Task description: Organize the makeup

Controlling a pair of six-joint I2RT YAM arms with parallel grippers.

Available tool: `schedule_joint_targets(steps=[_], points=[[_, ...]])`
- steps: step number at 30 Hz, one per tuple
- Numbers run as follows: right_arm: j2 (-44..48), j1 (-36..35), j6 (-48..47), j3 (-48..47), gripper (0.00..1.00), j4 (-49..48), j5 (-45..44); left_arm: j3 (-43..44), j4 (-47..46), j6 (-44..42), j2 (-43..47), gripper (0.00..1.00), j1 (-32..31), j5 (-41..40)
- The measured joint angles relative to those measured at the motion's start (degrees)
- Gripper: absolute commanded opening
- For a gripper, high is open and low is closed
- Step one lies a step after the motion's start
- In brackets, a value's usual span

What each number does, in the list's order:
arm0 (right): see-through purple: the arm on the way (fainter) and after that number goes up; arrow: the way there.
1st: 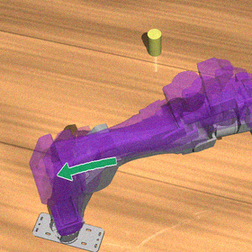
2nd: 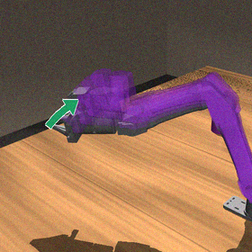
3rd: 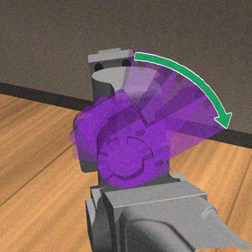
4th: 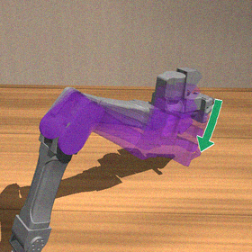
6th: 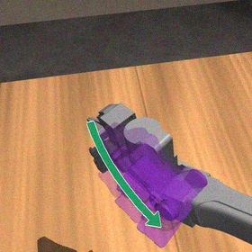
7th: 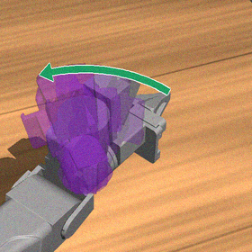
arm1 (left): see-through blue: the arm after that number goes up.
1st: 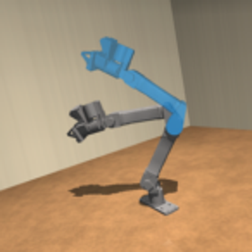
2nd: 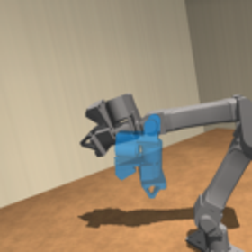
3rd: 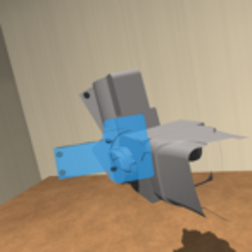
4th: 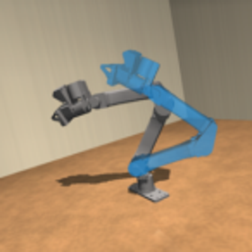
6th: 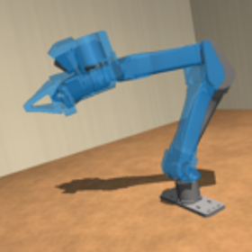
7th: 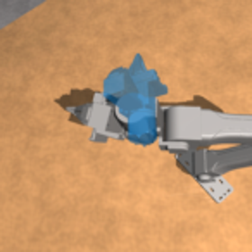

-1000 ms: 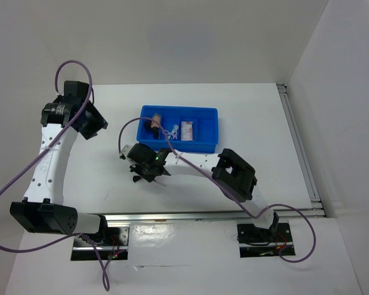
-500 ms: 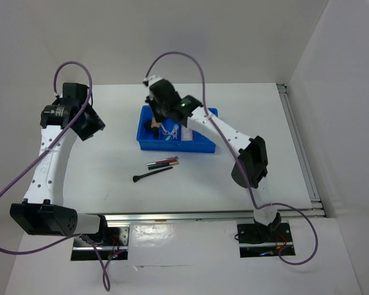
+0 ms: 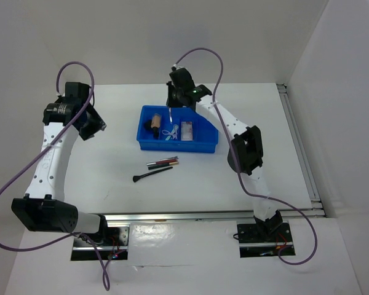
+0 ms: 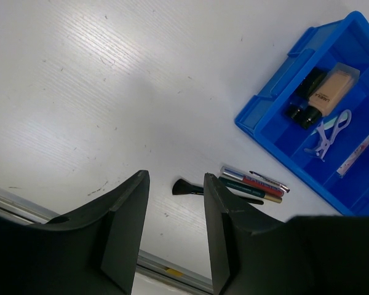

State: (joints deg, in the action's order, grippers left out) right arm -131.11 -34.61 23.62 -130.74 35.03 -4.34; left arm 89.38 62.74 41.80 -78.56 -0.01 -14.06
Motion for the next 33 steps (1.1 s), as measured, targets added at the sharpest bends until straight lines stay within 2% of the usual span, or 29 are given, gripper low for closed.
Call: schedule_joint_targets(steps=[2, 3, 4, 6, 8, 10, 11, 12, 16, 19, 22, 24, 28, 33], points=[[-1.8, -0.2, 1.3, 0.0, 0.32, 0.0, 0.7, 0.0, 0.0, 0.0, 0.0, 0.54, 0.0, 0.0], [-2.6, -0.3, 2.0, 0.2, 0.45, 0.1, 0.8, 0.0, 0.0, 0.0, 0.0, 0.54, 0.0, 0.0], [-3.1, -0.4, 2.5, 0.4, 0.65, 0.1, 1.0, 0.0, 0.0, 0.0, 0.0, 0.54, 0.0, 0.0], [-3.3, -0.4, 3.7, 0.8, 0.75, 0.1, 1.0, 0.0, 0.0, 0.0, 0.0, 0.54, 0.0, 0.0], [-3.3, -0.5, 3.9, 1.0, 0.81, 0.0, 1.1, 0.0, 0.0, 0.0, 0.0, 0.54, 0.0, 0.0], [-3.3, -0.7, 3.9, 0.9, 0.79, -0.5, 1.0, 0.0, 0.0, 0.0, 0.0, 0.54, 0.0, 0.0], [-3.1, -0.8, 3.7, 1.0, 0.75, -0.7, 0.8, 0.0, 0.0, 0.0, 0.0, 0.54, 0.0, 0.0], [-2.9, -0.9, 3.5, 1.5, 0.67, -1.0, 0.6, 0.0, 0.0, 0.0, 0.0, 0.54, 0.0, 0.0], [2.8, -2.9, -0.7, 10.7, 0.55, -4.0, -0.5, -0.1, -0.1, 0.0, 0.2, 0.54, 0.0, 0.0], [10.4, -7.6, -6.5, 21.9, 0.55, -6.0, -1.3, -0.3, -0.1, 0.0, 0.8, 0.54, 0.0, 0.0], [16.3, -15.1, -12.2, 30.3, 0.55, -7.8, -1.2, -0.4, -0.1, 0.0, 2.1, 0.54, 0.0, 0.0], [18.7, -19.9, -14.8, 34.4, 0.64, -8.4, -0.7, -0.4, 0.0, 0.0, 3.1, 0.54, 0.0, -0.1], [18.3, -26.4, -18.5, 36.7, 0.66, -7.7, 0.0, -0.7, 0.0, 0.0, 5.7, 0.54, 0.3, -0.3], [15.2, -28.3, -21.7, 37.7, 0.66, -7.6, -1.5, -1.2, -0.1, 0.0, 6.8, 0.54, 0.6, -0.6]])
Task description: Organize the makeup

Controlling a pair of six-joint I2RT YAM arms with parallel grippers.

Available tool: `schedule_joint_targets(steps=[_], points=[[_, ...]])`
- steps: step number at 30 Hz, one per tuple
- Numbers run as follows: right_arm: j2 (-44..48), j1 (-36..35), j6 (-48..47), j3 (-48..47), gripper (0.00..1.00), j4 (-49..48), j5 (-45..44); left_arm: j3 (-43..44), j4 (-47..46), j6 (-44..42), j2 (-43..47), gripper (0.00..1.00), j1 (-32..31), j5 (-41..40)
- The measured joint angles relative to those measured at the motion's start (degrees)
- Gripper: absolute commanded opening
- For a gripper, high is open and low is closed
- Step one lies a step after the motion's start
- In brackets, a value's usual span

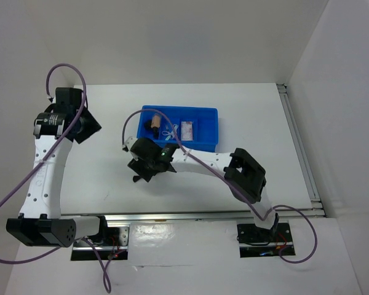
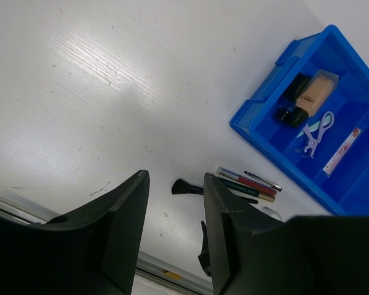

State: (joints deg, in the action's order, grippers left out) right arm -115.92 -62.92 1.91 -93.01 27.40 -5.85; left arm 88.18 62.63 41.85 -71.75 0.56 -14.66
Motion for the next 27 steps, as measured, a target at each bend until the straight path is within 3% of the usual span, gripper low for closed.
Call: schedule_joint_targets(steps=[9, 22, 27], points=[[-6.4, 0.3, -2.7, 0.6, 0.65, -0.4, -0.9, -0.8, 0.2, 0.0, -0.1, 0.54, 0.0, 0.0], [-8.0, 1.8, -4.4, 0.6, 0.61, -1.7, -0.1, -1.4, 0.2, 0.0, -0.1, 0.54, 0.0, -0.1], [-8.4, 2.3, -4.3, 0.6, 0.52, -2.3, 0.9, -1.6, 0.1, 0.0, -0.1, 0.54, 0.0, -0.1]])
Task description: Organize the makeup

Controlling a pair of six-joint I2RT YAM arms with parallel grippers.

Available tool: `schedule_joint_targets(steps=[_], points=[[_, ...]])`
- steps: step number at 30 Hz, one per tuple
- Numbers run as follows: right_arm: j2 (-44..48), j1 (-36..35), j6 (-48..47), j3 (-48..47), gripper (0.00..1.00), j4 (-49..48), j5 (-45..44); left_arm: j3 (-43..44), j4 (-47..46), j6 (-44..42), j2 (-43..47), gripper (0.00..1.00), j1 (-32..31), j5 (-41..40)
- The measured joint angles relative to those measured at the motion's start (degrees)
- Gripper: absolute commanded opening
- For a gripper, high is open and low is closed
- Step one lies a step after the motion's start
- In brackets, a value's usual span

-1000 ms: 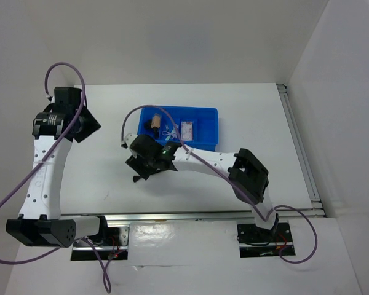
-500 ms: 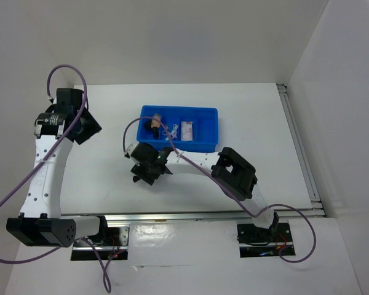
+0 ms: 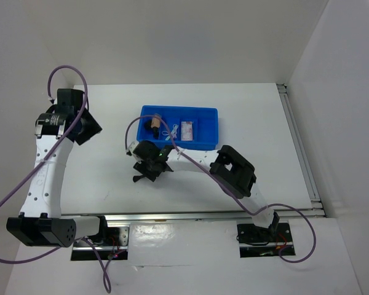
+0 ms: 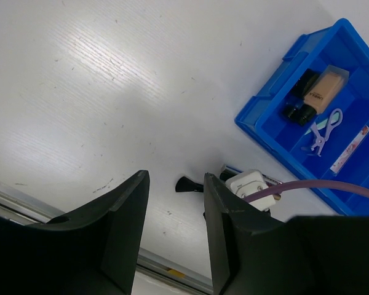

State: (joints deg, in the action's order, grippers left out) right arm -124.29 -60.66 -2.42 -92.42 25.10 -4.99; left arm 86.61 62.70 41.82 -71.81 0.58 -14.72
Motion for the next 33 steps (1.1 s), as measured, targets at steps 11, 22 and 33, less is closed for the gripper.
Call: schedule_joint_targets(steps=[11, 22, 33], points=[[1.0, 0.0, 0.0, 2.3, 0.22, -1.9, 2.1, -0.5, 0.0, 0.0, 0.0, 0.54, 0.0, -0.2], [5.9, -1.5, -0.2, 4.5, 0.12, 1.3, 2.8, -0.5, -0.2, 0.0, 0.0, 0.54, 0.0, -0.8], [13.9, 12.4, 8.9, -6.1, 0.12, 6.5, -0.4, -0.5, 0.3, 0.6, 0.5, 0.54, 0.4, -3.1]])
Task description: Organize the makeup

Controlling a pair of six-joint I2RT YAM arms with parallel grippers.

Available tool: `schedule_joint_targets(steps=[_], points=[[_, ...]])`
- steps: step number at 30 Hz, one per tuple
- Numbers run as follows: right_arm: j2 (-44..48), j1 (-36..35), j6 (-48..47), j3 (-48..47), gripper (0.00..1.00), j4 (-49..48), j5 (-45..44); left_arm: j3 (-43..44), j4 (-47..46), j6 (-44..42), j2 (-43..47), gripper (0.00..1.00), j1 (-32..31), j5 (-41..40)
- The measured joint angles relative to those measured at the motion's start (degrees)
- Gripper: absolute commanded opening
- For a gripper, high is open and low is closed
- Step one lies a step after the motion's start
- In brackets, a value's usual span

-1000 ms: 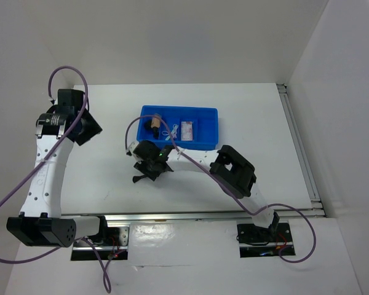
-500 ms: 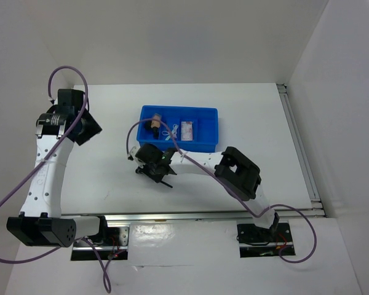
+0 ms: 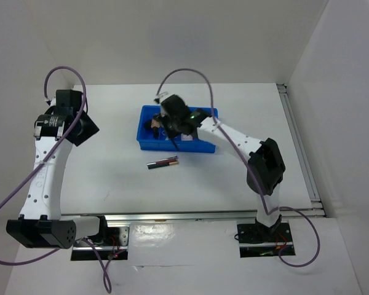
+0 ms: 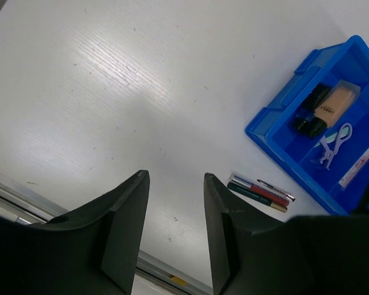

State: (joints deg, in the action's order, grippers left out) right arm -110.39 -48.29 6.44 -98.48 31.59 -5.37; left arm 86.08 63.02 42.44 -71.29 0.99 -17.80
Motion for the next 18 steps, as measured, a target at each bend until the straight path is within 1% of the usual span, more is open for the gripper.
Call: schedule_joint_targets(steps=[6, 8, 11, 15, 18], points=[[0.1, 15.6, 9.4, -2.8, 0.12, 5.0, -1.4, 0.0, 0.2, 0.2, 1.1, 0.53, 0.0, -0.2], [0.0, 19.0, 11.5, -3.5, 0.12, 5.7, -1.6, 0.0, 0.1, 0.1, 1.0, 0.53, 0.0, 0.2], [-0.8, 21.7, 13.9, -4.6, 0.12, 6.6, -2.0, 0.0, 0.0, -0.1, 1.0, 0.52, 0.0, 0.7], [-3.1, 23.1, 16.2, -4.9, 0.12, 7.6, -2.5, -0.2, -0.2, -0.2, 1.1, 0.52, 0.0, 1.3], [-4.3, 23.6, 17.3, -4.3, 0.15, 7.9, -2.6, -0.4, -0.2, -0.3, 1.0, 0.52, 0.0, 1.7]])
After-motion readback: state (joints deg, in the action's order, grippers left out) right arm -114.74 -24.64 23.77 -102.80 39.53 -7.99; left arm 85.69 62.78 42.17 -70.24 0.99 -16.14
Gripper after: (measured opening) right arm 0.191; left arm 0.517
